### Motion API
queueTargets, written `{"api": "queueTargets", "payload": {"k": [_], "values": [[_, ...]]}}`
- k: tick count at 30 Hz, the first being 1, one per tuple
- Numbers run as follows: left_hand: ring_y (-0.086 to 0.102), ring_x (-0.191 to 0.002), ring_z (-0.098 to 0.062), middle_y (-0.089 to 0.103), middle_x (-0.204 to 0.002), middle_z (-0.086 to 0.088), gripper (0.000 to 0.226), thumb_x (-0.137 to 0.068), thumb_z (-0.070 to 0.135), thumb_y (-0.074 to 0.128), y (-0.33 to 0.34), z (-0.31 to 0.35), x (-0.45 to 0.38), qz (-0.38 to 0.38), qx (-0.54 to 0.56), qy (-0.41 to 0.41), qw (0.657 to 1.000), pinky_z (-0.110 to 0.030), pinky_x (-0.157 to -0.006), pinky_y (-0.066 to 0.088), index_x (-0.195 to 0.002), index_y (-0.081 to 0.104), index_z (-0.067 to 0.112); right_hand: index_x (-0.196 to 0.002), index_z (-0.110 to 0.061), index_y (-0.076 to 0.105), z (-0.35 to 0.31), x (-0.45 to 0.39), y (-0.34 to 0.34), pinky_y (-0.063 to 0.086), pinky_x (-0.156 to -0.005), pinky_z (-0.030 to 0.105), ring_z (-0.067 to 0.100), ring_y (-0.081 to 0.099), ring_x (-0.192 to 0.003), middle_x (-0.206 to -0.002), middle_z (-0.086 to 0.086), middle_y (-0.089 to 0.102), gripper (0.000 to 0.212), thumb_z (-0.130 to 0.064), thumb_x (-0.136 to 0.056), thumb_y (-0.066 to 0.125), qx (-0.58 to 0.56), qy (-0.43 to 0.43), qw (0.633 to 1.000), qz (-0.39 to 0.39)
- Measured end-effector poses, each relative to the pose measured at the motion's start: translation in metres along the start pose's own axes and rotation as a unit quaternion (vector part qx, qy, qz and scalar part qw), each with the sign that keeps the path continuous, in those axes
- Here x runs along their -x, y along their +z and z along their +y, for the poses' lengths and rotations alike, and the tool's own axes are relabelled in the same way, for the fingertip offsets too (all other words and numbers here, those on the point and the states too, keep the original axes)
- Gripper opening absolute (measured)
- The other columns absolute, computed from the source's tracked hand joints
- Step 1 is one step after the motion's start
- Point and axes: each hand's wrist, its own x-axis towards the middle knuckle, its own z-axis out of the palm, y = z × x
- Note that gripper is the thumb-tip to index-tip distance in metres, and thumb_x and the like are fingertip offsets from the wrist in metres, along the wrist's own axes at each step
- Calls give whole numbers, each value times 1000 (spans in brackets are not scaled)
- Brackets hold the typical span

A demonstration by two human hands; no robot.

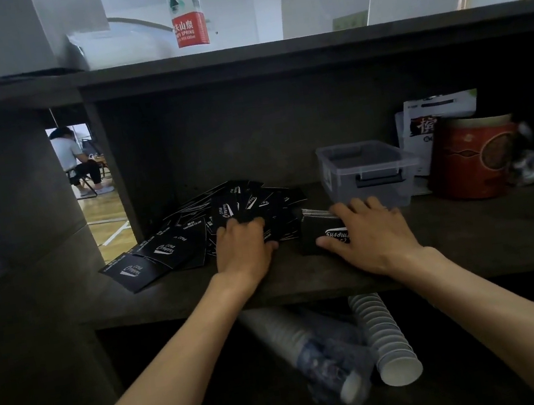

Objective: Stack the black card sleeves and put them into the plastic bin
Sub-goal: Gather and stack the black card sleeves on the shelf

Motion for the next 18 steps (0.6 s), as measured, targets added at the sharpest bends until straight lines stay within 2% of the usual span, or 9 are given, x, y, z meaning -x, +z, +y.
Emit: {"api": "queueTargets", "payload": {"k": [4,6,8,10,12,14,15,16,18], "values": [[54,-102,-27,67,-101,-10,25,-100,31,48,-1,-1,8,52,-66,48,995,-38,-91,39,-109,68,19,-142,-34,34,0,0,-1,40,-98,54,27,42,-126,-136,1,49,75,-82,-84,32,-3,2,1000,-2],[55,-99,-26,69,-96,-6,22,-100,22,44,-6,1,11,82,-112,71,988,-37,-89,37,-101,66,17,-142,-34,33,0,1,-2,40,-98,54,27,42,-127,-136,1,49,75,-82,-84,32,-7,1,1000,-4],[55,-98,-25,69,-92,-4,20,-97,20,45,-15,0,10,110,-110,80,985,-37,-87,37,-98,64,16,-142,-34,34,0,1,-2,40,-98,55,27,42,-126,-136,1,49,75,-82,-84,32,-9,1,1000,-4],[57,-89,-24,68,-84,-3,15,-94,20,51,-26,-5,9,161,-19,61,985,-36,-80,39,-94,66,16,-142,-34,34,0,2,-3,40,-98,54,27,42,-127,-136,1,49,75,-82,-84,32,-10,1,1000,-6],[61,-76,-17,68,-78,2,7,-90,18,61,-41,-11,8,209,191,-3,959,-31,-71,45,-88,68,21,-142,-34,34,-1,3,-2,40,-98,54,28,42,-127,-137,1,49,75,-81,-84,33,-8,3,1000,-4],[66,-77,-10,70,-82,7,17,-86,13,69,-53,-16,8,183,418,-63,887,-31,-72,55,-87,62,28,-141,-34,35,-2,3,-2,40,-98,54,28,42,-127,-137,1,49,75,-81,-84,33,-7,4,1000,-3],[69,-79,-10,70,-85,6,25,-84,10,71,-56,-16,9,152,491,-72,855,-32,-76,58,-92,58,30,-141,-34,35,-2,3,-2,40,-97,54,28,41,-127,-137,1,49,74,-82,-83,33,-8,4,1000,-5],[70,-81,-12,71,-88,3,35,-83,8,73,-57,-17,12,120,532,-71,835,-33,-77,59,-101,54,30,-141,-34,35,-2,2,-3,40,-97,54,28,41,-127,-137,1,49,74,-82,-83,34,-9,5,1000,-9],[72,-81,-14,71,-93,0,57,-83,3,73,-52,-16,19,68,562,-52,823,-28,-76,59,-123,44,29,-141,-35,34,-2,2,-4,39,-98,55,28,40,-128,-138,1,48,74,-81,-83,34,-13,8,1000,-15]]}}
